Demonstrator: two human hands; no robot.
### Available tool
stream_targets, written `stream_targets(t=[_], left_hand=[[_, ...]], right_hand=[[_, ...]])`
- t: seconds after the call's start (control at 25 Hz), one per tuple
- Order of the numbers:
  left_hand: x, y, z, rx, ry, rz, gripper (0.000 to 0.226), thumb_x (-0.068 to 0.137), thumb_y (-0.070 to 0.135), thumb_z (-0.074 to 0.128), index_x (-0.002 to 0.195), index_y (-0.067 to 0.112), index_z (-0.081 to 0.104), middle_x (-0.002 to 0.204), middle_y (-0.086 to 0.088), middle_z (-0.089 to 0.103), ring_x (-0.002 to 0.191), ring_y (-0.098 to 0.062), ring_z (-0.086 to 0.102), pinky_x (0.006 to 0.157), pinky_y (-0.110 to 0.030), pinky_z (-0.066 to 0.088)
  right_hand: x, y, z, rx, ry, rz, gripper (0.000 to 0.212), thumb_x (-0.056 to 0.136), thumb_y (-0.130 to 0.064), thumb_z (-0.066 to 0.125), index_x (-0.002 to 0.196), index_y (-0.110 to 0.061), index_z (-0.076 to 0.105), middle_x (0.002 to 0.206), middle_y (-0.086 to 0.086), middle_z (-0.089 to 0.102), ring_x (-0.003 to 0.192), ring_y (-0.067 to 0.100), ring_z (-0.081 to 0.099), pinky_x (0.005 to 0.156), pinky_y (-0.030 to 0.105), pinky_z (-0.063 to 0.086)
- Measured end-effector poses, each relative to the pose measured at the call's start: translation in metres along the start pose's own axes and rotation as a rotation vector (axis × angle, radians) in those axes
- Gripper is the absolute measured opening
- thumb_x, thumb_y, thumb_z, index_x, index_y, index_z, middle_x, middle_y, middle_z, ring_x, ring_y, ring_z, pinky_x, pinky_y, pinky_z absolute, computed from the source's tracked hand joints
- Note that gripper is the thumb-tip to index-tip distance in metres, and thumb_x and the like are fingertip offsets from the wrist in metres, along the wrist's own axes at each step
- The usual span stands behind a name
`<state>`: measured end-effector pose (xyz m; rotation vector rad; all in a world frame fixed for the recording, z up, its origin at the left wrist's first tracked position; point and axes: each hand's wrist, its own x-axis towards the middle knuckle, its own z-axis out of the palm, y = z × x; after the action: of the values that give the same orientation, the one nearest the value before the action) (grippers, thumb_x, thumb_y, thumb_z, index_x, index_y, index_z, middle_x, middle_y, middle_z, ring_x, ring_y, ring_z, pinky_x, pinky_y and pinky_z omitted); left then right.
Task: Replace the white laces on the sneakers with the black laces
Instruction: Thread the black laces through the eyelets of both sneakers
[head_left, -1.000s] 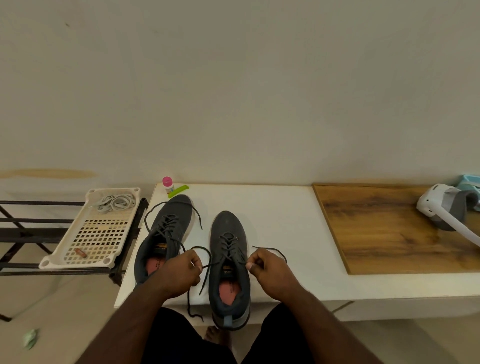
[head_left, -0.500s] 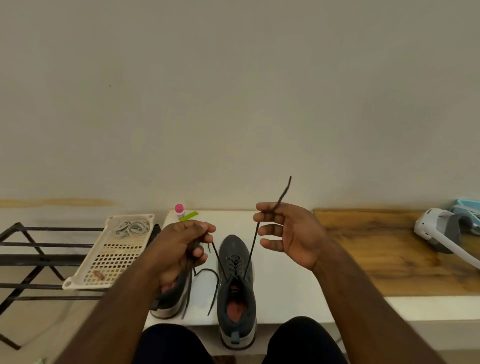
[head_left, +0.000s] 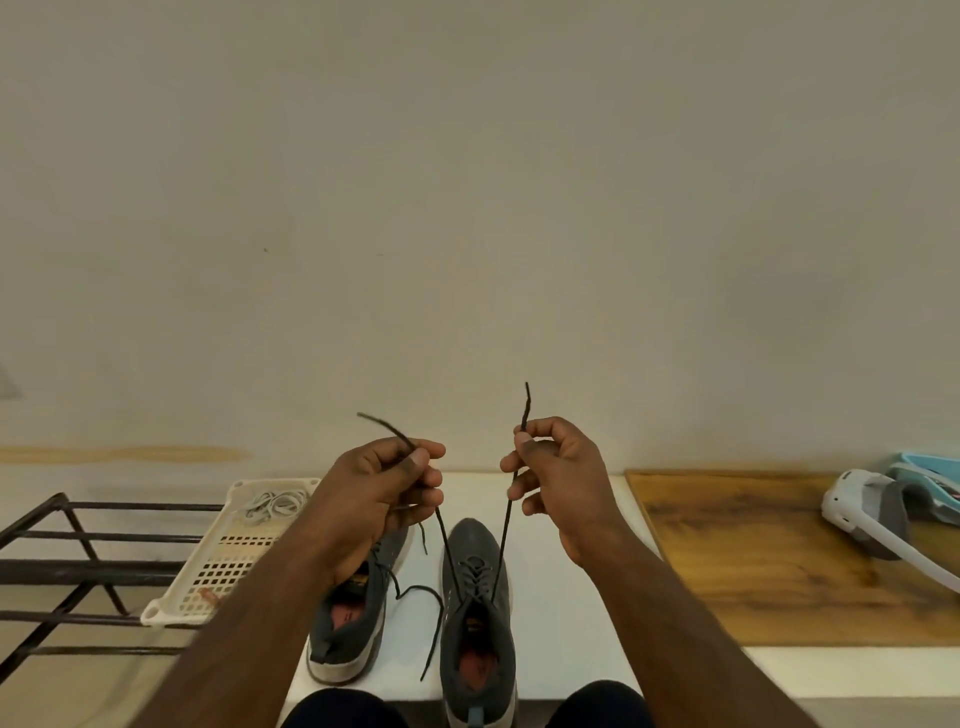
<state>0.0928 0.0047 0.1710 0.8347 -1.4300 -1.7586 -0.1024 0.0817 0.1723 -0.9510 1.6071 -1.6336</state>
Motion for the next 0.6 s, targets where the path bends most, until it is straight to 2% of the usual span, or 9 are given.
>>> stream_targets(t=[0.08, 0.16, 0.28, 0.4, 0.48, 0.6], left_hand=[[0.005, 0.002, 0.005, 0.096, 0.072, 0.058, 0.022, 0.099, 0.025, 0.056, 0.101, 0.021, 0.078, 0.072, -0.005, 0.056, 0.065, -0.017, 0.055, 0.068, -0.03, 0.052], [0.013, 0.005, 0.011, 0.211, 0.123, 0.108, 0.022, 0.099, 0.03, 0.057, 0.1, 0.028, 0.078, 0.068, 0.002, 0.054, 0.066, -0.015, 0.051, 0.067, -0.028, 0.05], [0.026, 0.009, 0.02, 0.293, 0.158, 0.16, 0.018, 0.098, 0.03, 0.06, 0.102, 0.032, 0.077, 0.087, 0.011, 0.068, 0.077, -0.011, 0.059, 0.072, -0.028, 0.051], [0.041, 0.014, 0.031, 0.34, 0.186, 0.212, 0.014, 0.094, 0.027, 0.065, 0.104, 0.031, 0.075, 0.085, 0.006, 0.071, 0.073, -0.009, 0.06, 0.068, -0.025, 0.049], [0.05, 0.015, 0.039, 0.365, 0.212, 0.228, 0.011, 0.093, 0.033, 0.067, 0.098, 0.03, 0.076, 0.079, 0.006, 0.072, 0.07, -0.009, 0.06, 0.068, -0.025, 0.049], [0.06, 0.016, 0.051, 0.335, 0.217, 0.194, 0.014, 0.091, 0.036, 0.069, 0.096, 0.027, 0.078, 0.084, 0.011, 0.073, 0.081, -0.013, 0.065, 0.075, -0.029, 0.053]], right_hand=[[0.004, 0.004, 0.004, -0.065, 0.068, -0.061, 0.006, 0.097, -0.02, 0.063, 0.096, -0.019, 0.069, 0.074, 0.0, 0.067, 0.061, 0.012, 0.055, 0.056, 0.028, 0.049], [0.01, 0.007, 0.009, -0.076, 0.138, -0.097, 0.005, 0.093, -0.021, 0.068, 0.091, -0.023, 0.073, 0.075, -0.009, 0.069, 0.07, 0.007, 0.06, 0.071, 0.031, 0.055], [0.016, 0.012, 0.016, -0.004, 0.192, -0.108, 0.007, 0.092, -0.018, 0.071, 0.094, -0.024, 0.073, 0.087, -0.009, 0.073, 0.084, 0.006, 0.067, 0.086, 0.032, 0.057], [0.023, 0.014, 0.023, 0.073, 0.24, -0.145, 0.017, 0.09, -0.011, 0.073, 0.097, -0.026, 0.07, 0.093, -0.004, 0.074, 0.091, 0.009, 0.07, 0.088, 0.029, 0.056], [0.028, 0.016, 0.028, 0.102, 0.267, -0.157, 0.018, 0.089, -0.009, 0.073, 0.097, -0.025, 0.069, 0.093, -0.003, 0.074, 0.09, 0.01, 0.07, 0.089, 0.031, 0.056], [0.033, 0.019, 0.034, 0.107, 0.281, -0.163, 0.016, 0.089, -0.009, 0.073, 0.097, -0.022, 0.068, 0.093, -0.002, 0.073, 0.091, 0.012, 0.07, 0.092, 0.036, 0.058]])
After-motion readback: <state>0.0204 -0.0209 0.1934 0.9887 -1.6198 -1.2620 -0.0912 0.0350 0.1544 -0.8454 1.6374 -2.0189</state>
